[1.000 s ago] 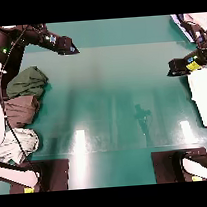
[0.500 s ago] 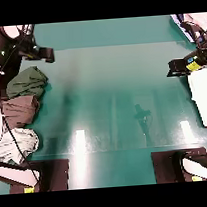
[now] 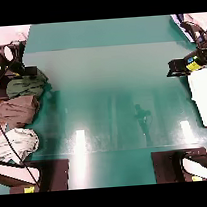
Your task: Fold the shirts.
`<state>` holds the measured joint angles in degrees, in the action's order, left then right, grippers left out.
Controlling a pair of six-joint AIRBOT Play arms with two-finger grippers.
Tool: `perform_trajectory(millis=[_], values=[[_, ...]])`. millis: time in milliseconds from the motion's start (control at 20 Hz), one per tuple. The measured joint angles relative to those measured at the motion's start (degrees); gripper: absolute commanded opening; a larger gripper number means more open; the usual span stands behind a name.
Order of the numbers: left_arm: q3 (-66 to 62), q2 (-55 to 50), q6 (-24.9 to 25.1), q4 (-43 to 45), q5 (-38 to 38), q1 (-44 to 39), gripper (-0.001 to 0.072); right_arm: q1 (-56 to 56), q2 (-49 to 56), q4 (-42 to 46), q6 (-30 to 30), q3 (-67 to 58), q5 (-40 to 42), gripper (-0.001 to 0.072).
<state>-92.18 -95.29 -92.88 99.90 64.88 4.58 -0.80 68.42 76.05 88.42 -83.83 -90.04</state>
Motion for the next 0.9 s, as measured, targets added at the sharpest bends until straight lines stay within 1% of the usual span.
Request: perform_trajectory(millis=[50, 100, 150, 250, 400, 550, 650, 750, 800, 900], values=[[0.5, -0.1, -0.1, 0.0, -1.3, 0.2, 0.0628, 0.0, 0.0, 0.0, 0.0, 0.0, 0.0, 0.0024], [0.9, -0.1, -0.2, 0.0, -2.3, 0.4, 0.0304, 0.0, 0.0, 0.0, 0.0, 0.0, 0.0, 0.0024], [1.2, -0.2, -0.2, -0.1, -3.2, 0.5, 0.0037, 0.0, 0.0, 0.0, 0.0, 0.0, 0.0, 0.0024], [1.5, -0.2, -0.2, -0.1, -4.3, 0.7, 0.0023, 0.0, 0.0, 0.0, 0.0, 0.0, 0.0, 0.0024], [0.9, 0.2, -0.2, -1.5, -3.8, 0.7, 0.0021, 0.0, 0.0, 0.0, 0.0, 0.0, 0.0, 0.0025], [-1.7, 3.5, 1.8, -4.3, -2.8, -1.1, 0.0022, 0.0, -0.4, 0.0, 0.0, 0.0, 0.1, 0.0024], [-4.8, 7.8, 5.2, -7.0, -2.6, -3.7, 0.0022, 0.0, -1.6, 0.0, 0.0, 0.0, 1.0, 0.0024], [-8.9, 12.7, 9.9, -11.8, -1.4, -7.0, 0.0022, 0.0, -3.7, -0.1, 0.0, 0.0, 3.2, 0.0024], [-10.9, 15.1, 12.4, -15.1, -0.5, -8.7, 0.0022, 0.0, -5.1, -0.1, 0.0, 0.0, 4.7, 0.0024], [-14.9, 19.8, 17.7, -24.2, 2.0, -12.5, 0.0022, 0.0, -8.1, -0.1, 0.0, 0.0, 8.0, 0.0024]])
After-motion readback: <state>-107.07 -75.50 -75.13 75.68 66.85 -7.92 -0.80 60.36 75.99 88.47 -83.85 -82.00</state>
